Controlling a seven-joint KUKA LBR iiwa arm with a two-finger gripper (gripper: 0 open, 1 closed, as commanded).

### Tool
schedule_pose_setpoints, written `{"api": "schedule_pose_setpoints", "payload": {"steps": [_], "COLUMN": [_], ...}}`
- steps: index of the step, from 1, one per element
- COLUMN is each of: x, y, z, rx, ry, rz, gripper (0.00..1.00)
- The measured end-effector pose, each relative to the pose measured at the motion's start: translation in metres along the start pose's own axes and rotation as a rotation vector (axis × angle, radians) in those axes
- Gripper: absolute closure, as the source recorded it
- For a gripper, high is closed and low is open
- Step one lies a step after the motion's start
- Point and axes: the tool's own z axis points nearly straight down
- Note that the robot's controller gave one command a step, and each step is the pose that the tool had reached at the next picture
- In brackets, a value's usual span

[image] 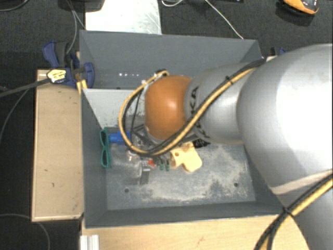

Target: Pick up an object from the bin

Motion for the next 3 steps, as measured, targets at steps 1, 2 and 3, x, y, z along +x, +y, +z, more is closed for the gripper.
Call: {"api": "schedule_pose_setpoints", "payload": {"steps": [1,2,3], "x": [-0.001,-0.001,-0.013], "y": [0.009,-0.03,-0.027], "z": [0.0,0.0,0.0], "rx": [-0.001,-0.002,-0.003], "ry": [-0.008,-0.003,-0.014], "rz": [-0.061,0.072,0.006], "gripper": [0.0,0.0,0.0]}}
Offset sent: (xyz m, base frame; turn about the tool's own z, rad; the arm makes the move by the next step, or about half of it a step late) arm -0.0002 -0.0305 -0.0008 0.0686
